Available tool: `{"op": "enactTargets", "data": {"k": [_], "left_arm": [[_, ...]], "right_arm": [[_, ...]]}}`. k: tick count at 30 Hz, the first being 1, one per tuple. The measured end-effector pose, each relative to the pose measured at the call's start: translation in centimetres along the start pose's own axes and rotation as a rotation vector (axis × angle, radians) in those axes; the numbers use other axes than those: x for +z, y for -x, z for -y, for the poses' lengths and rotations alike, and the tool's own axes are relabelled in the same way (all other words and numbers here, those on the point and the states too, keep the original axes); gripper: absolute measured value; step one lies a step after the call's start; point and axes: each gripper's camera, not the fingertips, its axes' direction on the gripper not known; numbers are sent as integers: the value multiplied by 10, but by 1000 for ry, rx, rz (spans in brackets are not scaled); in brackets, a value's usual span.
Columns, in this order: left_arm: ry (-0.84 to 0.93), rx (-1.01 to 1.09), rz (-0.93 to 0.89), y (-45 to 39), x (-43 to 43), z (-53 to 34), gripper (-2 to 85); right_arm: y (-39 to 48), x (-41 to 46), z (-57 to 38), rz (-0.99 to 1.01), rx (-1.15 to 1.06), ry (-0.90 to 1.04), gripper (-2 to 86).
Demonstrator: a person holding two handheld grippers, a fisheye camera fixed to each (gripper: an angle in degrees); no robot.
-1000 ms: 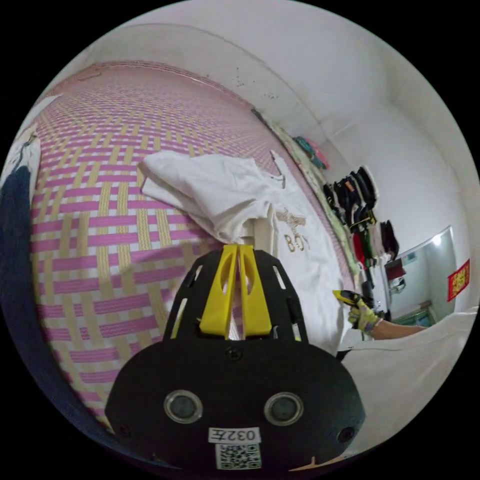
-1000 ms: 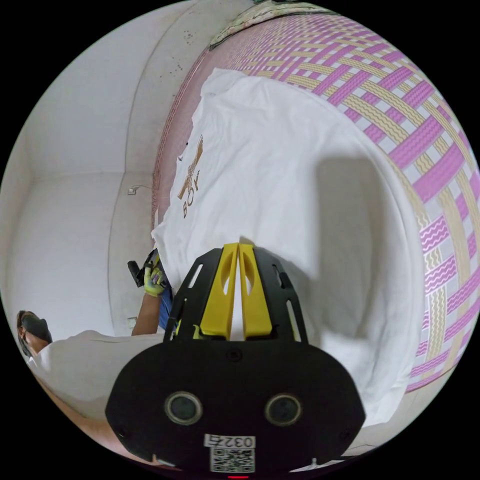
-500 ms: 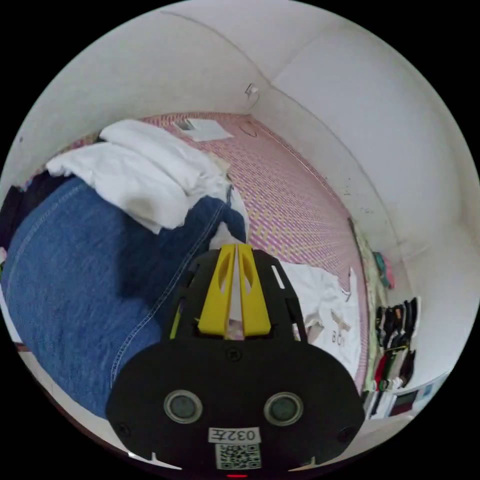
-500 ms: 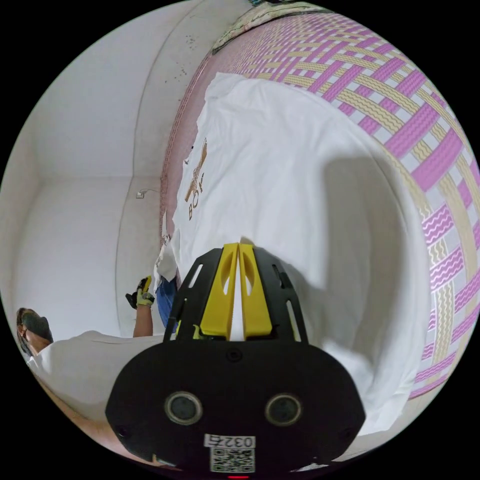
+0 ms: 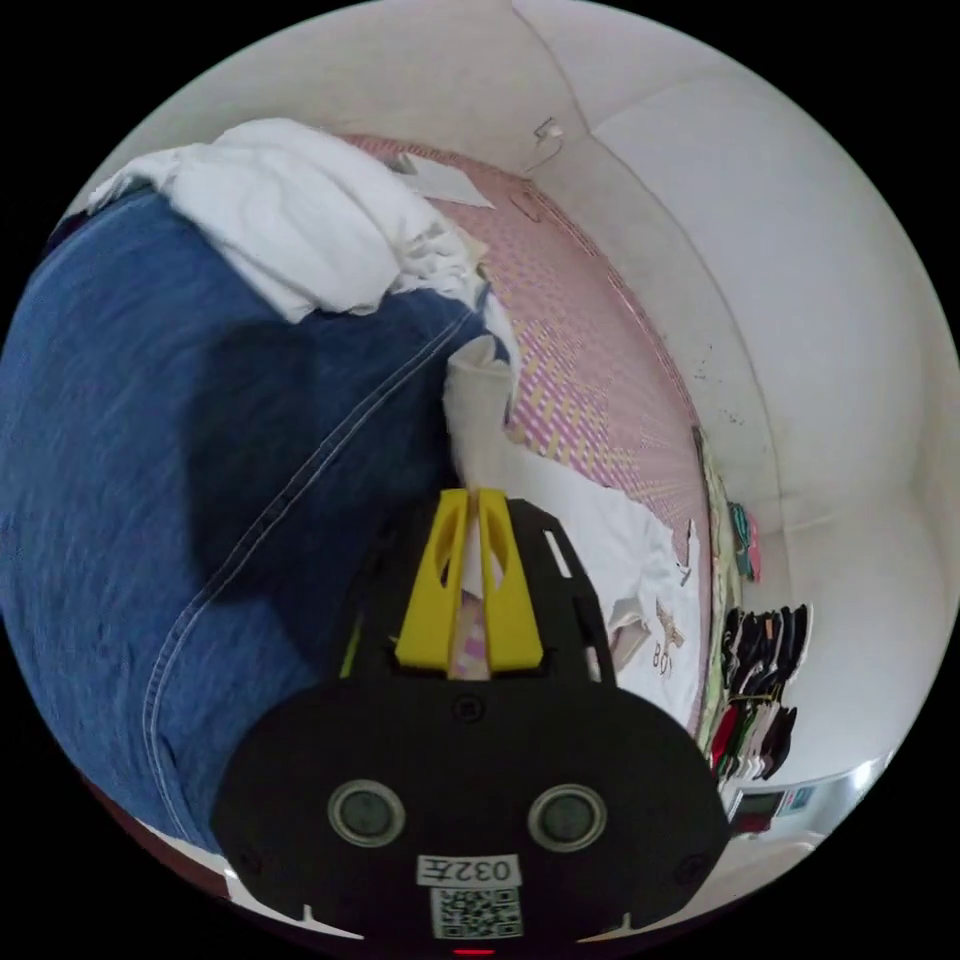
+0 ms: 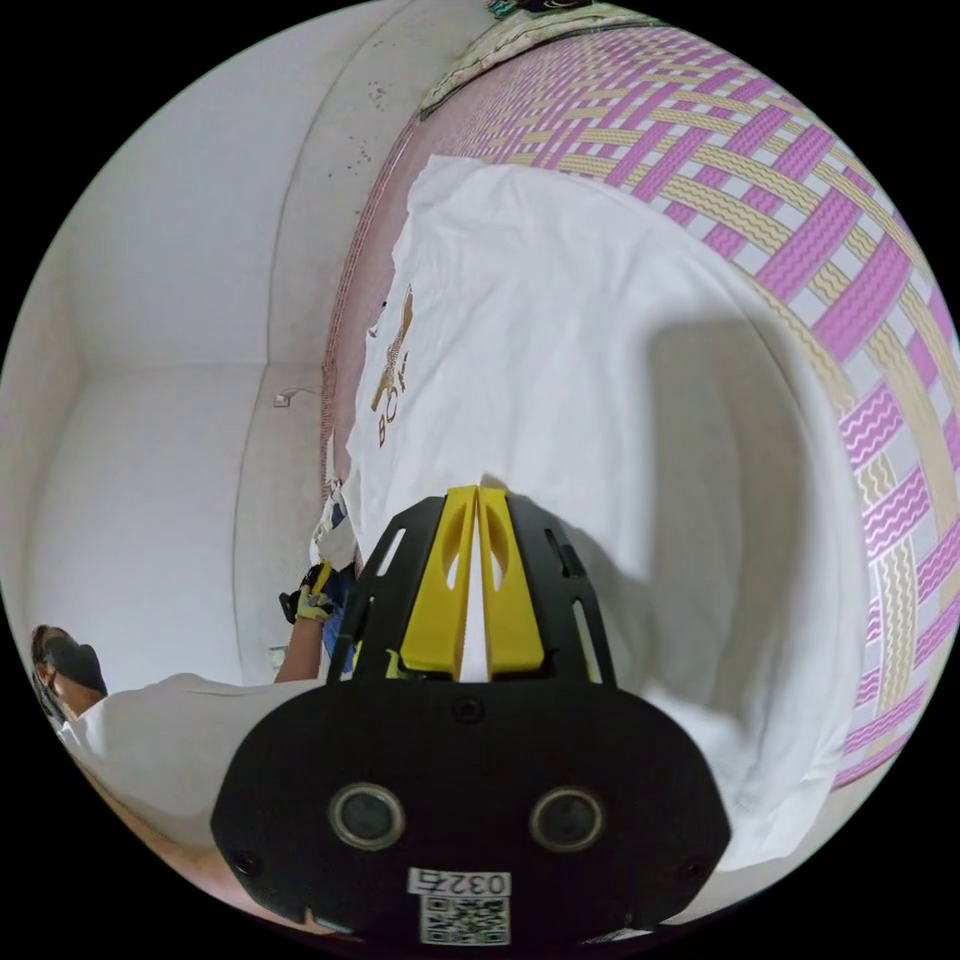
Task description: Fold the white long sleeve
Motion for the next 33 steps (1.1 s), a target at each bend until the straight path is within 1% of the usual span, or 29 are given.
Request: {"op": "enactTargets", "data": {"k": [1,6,7,8,9,11,12,13,15,17,18,19,20,21,22,23,24,26,28,31,33], "left_arm": [[-3,47,-33,-15,-3,12,1],[-47,188,-34,-82,-33,86,-9],[-76,242,9,-101,-39,106,-10],[-77,305,102,-119,-33,123,-11],[-54,314,162,-125,-25,130,-11],[98,247,345,-129,20,143,-13],[129,221,364,-127,29,140,-13],[140,182,349,-123,41,128,-13],[66,135,281,-119,43,94,-13],[-63,90,214,-123,36,30,-12],[-84,98,195,-127,35,12,-11],[-99,139,140,-141,38,-27,-11],[-57,212,43,-158,50,-65,-10],[-10,257,-18,-168,59,-83,-10],[117,343,-133,-190,83,-121,-9],[243,426,-208,-213,105,-161,-9],[293,461,-228,-224,114,-181,-9],[417,574,-229,-262,138,-251,-9],[486,608,-170,-278,151,-290,-9],[533,616,-65,-287,159,-332,-9],[510,640,-30,-290,157,-350,-9]], "right_arm": [[-1,1,0,-2,4,1,-10],[-1,9,3,-33,-9,21,-10],[-1,11,5,-44,-19,30,-10],[-1,14,6,-53,-26,35,-10],[-1,15,6,-56,-29,38,-10],[-2,21,6,-62,-36,41,-10],[-2,22,5,-65,-38,38,-10],[-2,24,4,-73,-42,37,-10],[-3,26,1,-93,-49,42,-10],[-4,20,-6,-112,-63,16,-10],[-4,16,-8,-113,-66,3,-10],[-7,8,-13,-117,-68,-28,-10],[-10,-3,-17,-125,-71,-67,-10],[-12,-8,-19,-129,-70,-85,-10],[-18,-18,-21,-137,-69,-112,-10],[-24,-26,-22,-149,-73,-122,-10],[-28,-29,-21,-160,-76,-120,-10],[-41,-33,-16,-218,-103,-84,-10],[-50,-29,-11,-237,-140,-39,-10],[-59,-15,-5,-262,-224,59,-10],[-64,-11,-3,-255,-273,69,-10]]}}
